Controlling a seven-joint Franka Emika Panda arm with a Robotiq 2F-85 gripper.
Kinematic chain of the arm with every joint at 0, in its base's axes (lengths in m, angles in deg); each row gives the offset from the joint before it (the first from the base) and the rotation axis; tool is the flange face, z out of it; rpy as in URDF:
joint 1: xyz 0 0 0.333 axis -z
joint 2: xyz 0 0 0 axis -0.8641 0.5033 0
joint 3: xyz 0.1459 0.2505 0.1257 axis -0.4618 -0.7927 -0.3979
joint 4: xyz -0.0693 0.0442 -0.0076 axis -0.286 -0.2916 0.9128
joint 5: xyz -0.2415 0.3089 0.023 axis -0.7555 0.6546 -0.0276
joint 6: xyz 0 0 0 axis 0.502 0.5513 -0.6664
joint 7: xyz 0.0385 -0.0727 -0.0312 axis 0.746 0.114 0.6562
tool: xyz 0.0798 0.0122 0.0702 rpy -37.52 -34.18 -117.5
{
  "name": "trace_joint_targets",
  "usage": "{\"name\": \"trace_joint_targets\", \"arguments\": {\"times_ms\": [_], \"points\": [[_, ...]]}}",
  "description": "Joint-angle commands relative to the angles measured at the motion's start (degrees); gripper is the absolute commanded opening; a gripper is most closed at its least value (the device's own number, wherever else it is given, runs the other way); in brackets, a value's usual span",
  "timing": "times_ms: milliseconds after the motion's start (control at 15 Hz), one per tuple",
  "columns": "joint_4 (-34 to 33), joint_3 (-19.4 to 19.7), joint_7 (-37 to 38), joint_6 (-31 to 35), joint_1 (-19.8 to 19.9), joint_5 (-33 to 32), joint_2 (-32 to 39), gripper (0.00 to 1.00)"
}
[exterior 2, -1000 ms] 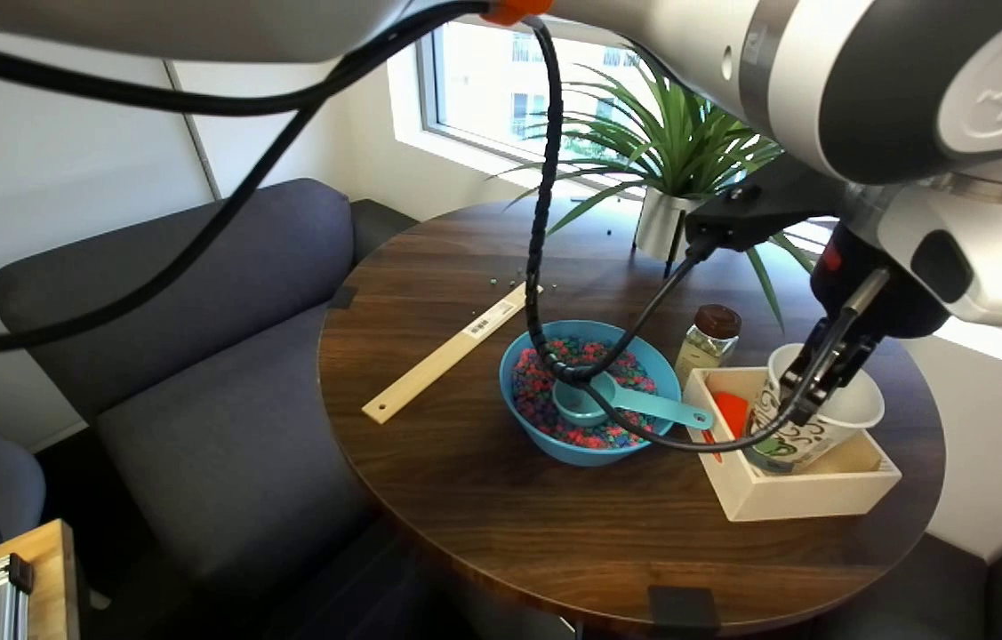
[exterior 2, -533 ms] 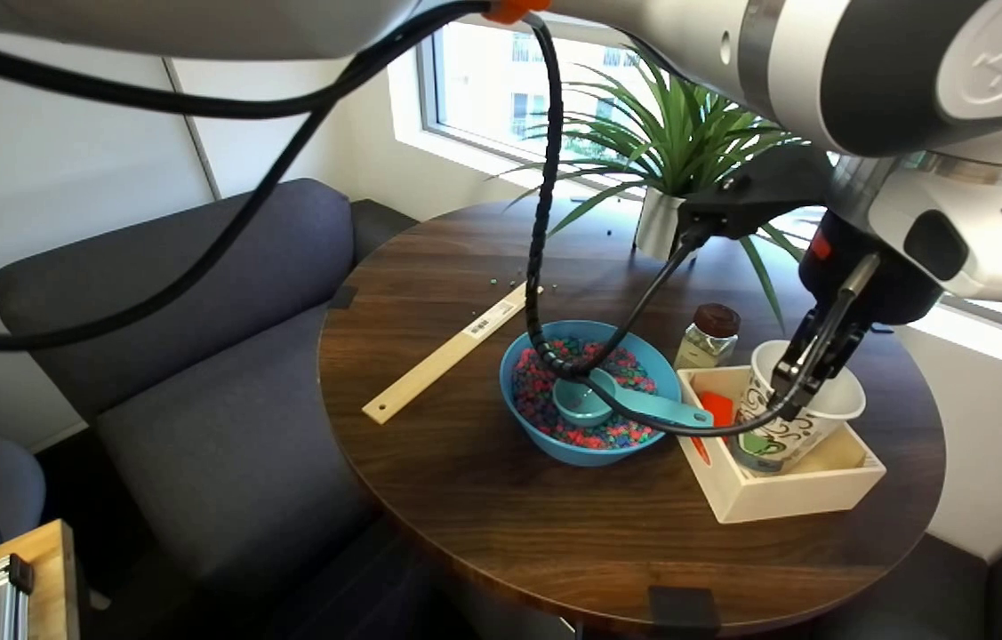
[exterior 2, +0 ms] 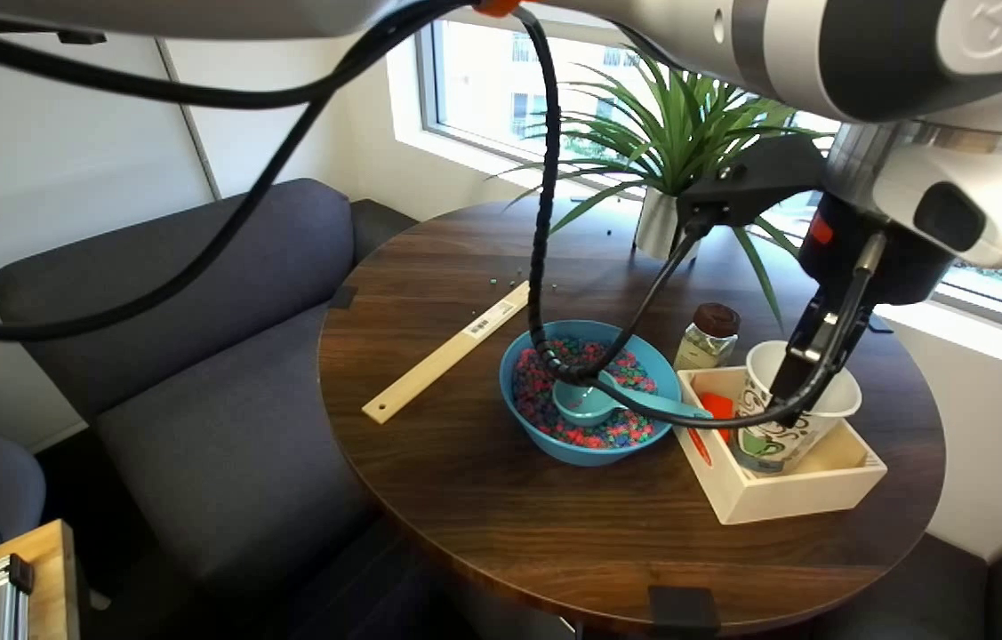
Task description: Put the coffee cup in the wooden box.
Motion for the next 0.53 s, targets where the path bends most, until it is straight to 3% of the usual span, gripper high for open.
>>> {"name": "trace_joint_targets", "arguments": {"times_ms": [0,200,333,400,467], "points": [[0.4,-0.7,-4.0,-1.4,0.4,0.8,-4.7,0.78],[2.2,-1.5,-9.9,-2.2,0.7,2.3,-9.8,0.99],[3.3,-2.4,-15.7,-2.2,-0.3,2.2,-12.4,1.0],[-0.2,-1.1,-11.7,-1.6,0.0,1.4,-9.0,1.0],[-0.1,-1.3,-12.2,-1.7,-0.1,1.4,-10.0,1.0]]}}
